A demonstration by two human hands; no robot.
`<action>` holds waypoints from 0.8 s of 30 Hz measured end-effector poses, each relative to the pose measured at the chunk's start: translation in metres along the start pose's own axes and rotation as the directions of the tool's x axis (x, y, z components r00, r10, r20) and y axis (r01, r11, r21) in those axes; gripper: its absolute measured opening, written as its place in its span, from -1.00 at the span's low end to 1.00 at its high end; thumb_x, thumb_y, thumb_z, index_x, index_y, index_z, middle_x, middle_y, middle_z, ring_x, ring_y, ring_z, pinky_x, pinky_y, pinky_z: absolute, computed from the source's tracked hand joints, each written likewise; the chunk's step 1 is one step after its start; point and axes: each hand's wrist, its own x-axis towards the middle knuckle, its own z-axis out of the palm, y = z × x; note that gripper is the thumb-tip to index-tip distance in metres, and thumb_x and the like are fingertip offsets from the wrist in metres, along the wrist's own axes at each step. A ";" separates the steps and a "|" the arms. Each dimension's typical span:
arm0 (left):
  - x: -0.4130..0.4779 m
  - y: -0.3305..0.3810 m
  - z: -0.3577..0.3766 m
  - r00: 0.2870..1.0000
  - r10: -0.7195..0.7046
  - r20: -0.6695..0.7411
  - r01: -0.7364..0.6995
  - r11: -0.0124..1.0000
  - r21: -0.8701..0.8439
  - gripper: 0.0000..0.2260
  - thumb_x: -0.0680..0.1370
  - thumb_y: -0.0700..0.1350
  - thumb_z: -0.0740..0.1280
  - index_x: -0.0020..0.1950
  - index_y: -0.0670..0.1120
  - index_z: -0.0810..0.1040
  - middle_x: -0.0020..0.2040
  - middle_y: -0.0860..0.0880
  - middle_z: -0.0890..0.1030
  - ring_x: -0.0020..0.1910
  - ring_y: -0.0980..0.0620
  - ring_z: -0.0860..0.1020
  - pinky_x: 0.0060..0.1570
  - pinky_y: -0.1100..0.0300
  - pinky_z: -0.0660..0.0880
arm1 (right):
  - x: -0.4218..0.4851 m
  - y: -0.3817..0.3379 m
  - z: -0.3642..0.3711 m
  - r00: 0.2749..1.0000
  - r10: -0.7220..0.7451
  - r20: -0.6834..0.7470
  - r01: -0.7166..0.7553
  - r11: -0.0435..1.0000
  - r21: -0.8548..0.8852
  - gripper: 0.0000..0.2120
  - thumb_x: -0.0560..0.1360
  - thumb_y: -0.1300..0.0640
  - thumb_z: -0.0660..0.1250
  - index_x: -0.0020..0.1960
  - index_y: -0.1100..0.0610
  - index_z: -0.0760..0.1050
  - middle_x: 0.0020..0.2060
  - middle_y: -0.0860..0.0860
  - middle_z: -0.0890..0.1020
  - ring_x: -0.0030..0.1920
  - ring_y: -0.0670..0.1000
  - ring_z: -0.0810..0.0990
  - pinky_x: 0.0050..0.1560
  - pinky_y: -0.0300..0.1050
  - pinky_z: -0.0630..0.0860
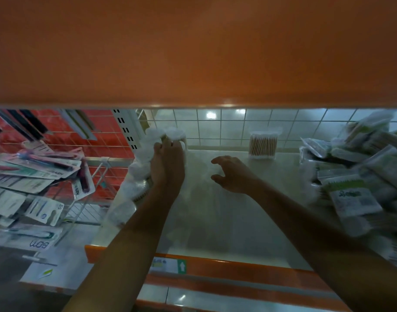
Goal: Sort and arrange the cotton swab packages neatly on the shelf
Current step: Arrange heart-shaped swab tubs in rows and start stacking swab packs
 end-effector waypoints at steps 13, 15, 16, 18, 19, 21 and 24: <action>0.012 -0.003 0.003 0.998 -0.060 0.007 0.060 0.994 -0.092 -0.81 0.53 -0.31 0.29 0.13 -0.28 0.51 0.12 -0.23 0.53 0.10 -0.15 0.49 -0.03 0.07 0.50 | -0.002 -0.003 0.001 0.999 0.031 0.012 -0.031 0.999 0.030 -0.53 0.51 0.02 0.32 0.38 0.09 0.34 0.34 0.10 0.41 0.34 0.09 0.36 0.31 -0.05 0.31; 0.012 -0.003 0.003 0.998 -0.064 0.014 0.065 0.994 -0.090 -0.81 0.53 -0.31 0.29 0.13 -0.28 0.51 0.11 -0.22 0.53 0.10 -0.15 0.48 -0.04 0.08 0.49 | -0.003 -0.002 0.000 0.999 0.033 0.023 -0.034 0.999 0.031 -0.54 0.52 0.03 0.32 0.38 0.09 0.34 0.34 0.10 0.41 0.34 0.09 0.36 0.32 -0.05 0.31; 0.013 -0.003 0.004 0.998 -0.067 0.014 0.068 0.994 -0.091 -0.81 0.53 -0.31 0.30 0.14 -0.27 0.51 0.12 -0.22 0.53 0.10 -0.15 0.48 -0.04 0.08 0.50 | -0.005 -0.002 -0.001 0.999 0.033 0.025 -0.034 0.999 0.031 -0.54 0.52 0.03 0.31 0.38 0.09 0.34 0.34 0.10 0.40 0.34 0.09 0.36 0.32 -0.05 0.30; 0.013 -0.004 0.005 0.998 -0.067 0.014 0.068 0.993 -0.093 -0.79 0.52 -0.31 0.31 0.15 -0.27 0.51 0.13 -0.22 0.53 0.12 -0.15 0.47 -0.03 0.07 0.49 | -0.006 -0.001 -0.002 0.999 0.033 0.023 -0.034 0.999 0.034 -0.55 0.52 0.02 0.31 0.38 0.08 0.35 0.35 0.09 0.40 0.34 0.08 0.35 0.32 -0.05 0.29; 0.013 -0.004 0.006 0.998 -0.065 0.015 0.066 0.993 -0.095 -0.79 0.52 -0.31 0.31 0.16 -0.27 0.51 0.14 -0.22 0.53 0.12 -0.15 0.47 -0.02 0.07 0.49 | -0.007 0.000 -0.002 0.999 0.033 0.021 -0.034 0.999 0.036 -0.55 0.52 0.02 0.31 0.38 0.08 0.35 0.35 0.09 0.40 0.35 0.08 0.35 0.32 -0.05 0.29; 0.012 -0.004 0.006 0.998 -0.062 0.009 0.062 0.993 -0.105 -0.77 0.52 -0.30 0.31 0.18 -0.27 0.51 0.15 -0.23 0.52 0.12 -0.15 0.47 -0.01 0.07 0.49 | -0.009 0.000 -0.003 0.999 0.032 0.018 -0.033 0.999 0.042 -0.56 0.53 0.02 0.30 0.38 0.08 0.35 0.36 0.08 0.39 0.35 0.07 0.35 0.32 -0.06 0.29; 0.010 -0.006 0.008 0.998 -0.056 0.000 0.056 0.991 -0.118 -0.75 0.51 -0.29 0.33 0.19 -0.27 0.51 0.16 -0.23 0.52 0.13 -0.16 0.47 0.03 0.06 0.48 | -0.012 0.001 -0.004 1.000 0.020 0.012 -0.020 0.999 0.043 -0.56 0.53 0.02 0.31 0.37 0.07 0.36 0.35 0.07 0.40 0.34 0.06 0.36 0.31 -0.07 0.29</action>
